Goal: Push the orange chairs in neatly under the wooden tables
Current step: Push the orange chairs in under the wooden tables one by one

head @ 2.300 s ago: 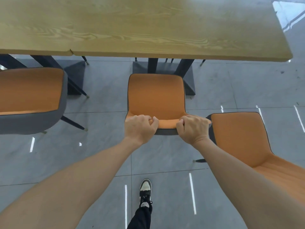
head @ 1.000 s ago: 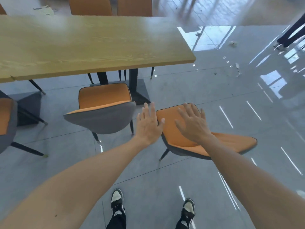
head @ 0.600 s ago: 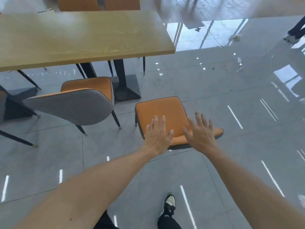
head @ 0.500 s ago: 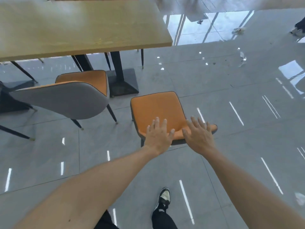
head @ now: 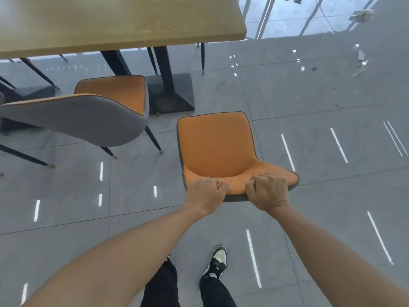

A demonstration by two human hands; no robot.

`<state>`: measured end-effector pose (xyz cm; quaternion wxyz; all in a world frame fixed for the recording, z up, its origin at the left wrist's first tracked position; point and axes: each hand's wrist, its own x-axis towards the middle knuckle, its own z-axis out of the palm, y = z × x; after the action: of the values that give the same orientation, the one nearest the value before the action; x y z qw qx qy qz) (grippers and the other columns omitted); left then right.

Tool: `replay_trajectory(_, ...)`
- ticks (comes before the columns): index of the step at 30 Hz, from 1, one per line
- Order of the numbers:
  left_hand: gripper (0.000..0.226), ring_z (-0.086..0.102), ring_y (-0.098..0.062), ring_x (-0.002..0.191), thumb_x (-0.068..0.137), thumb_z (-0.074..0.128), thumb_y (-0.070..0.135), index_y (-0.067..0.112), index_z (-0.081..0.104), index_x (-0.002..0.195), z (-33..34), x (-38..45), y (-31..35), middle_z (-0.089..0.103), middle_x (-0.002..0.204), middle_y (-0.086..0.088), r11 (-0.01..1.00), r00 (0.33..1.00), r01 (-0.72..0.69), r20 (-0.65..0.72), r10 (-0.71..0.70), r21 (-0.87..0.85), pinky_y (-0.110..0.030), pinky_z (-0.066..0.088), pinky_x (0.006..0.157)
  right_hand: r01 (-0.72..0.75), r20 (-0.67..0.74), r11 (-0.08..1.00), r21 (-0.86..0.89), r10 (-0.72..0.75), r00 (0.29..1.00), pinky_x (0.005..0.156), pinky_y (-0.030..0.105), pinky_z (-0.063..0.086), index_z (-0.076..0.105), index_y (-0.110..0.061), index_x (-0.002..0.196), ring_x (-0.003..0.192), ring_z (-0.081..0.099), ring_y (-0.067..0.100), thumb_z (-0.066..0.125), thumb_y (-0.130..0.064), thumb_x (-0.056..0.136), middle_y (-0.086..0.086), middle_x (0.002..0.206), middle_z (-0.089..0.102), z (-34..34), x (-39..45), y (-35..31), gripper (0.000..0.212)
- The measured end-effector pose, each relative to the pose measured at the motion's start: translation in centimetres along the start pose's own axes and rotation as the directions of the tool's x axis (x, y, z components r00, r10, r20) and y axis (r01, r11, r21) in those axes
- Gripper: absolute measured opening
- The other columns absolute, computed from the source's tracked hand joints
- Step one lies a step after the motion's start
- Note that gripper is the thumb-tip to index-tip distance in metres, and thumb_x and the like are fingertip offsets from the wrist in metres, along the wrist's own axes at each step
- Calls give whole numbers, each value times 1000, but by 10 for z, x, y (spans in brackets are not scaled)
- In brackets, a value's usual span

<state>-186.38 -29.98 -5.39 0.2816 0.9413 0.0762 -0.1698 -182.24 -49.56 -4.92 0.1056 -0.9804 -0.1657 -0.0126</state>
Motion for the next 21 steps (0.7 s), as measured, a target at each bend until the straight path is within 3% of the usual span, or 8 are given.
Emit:
replay_trajectory(3, 48, 49, -19, 54, 91, 34, 41, 14, 47, 53, -19, 20, -16, 51, 52, 1, 999, 999, 21, -50, -19, 28, -33, 29, 53, -1, -40, 1000, 18, 2, 999, 46, 21, 20, 38, -15, 40, 35, 30, 19, 37, -28, 78, 2, 37, 41, 8, 27, -18, 40)
replay_trajectory(7, 51, 53, -23, 61, 90, 29, 46, 17, 48, 53, -63, 64, -43, 54, 57, 0, 998, 999, 49, -13, -48, 33, -34, 38, 58, -26, 19, 999, 28, 26, 999, 44, 25, 29, 46, -11, 41, 36, 37, 24, 35, -30, 80, 1, 39, 39, 15, 81, -51, 45)
replay_trajectory(10, 52, 56, -23, 64, 94, 33, 44, 17, 52, 53, -93, 92, -65, 57, 59, 0, 997, 997, 70, -33, -69, 44, -35, 44, 61, -30, 67, 999, -13, 31, 997, 47, 27, 26, 51, -10, 44, 41, 40, 24, 39, -31, 82, -1, 41, 39, 23, 121, -75, 45)
replay_trajectory(16, 51, 56, -22, 62, 98, 35, 37, 18, 54, 54, -142, 147, -105, 56, 58, 1, 997, 995, 53, -86, -48, 54, -35, 37, 64, -32, 77, 998, -51, 36, 996, 47, 27, 22, 48, -13, 44, 42, 40, 22, 36, -34, 80, -4, 41, 36, 39, 195, -114, 43)
replay_trajectory(21, 51, 57, -24, 60, 100, 32, 37, 16, 53, 57, -179, 194, -129, 57, 58, -2, 997, 997, 38, -67, -33, 73, -38, 40, 66, -48, 22, 997, -54, 50, 999, 48, 22, 16, 41, -15, 41, 37, 28, 16, 32, -35, 77, -8, 38, 27, 51, 254, -137, 42)
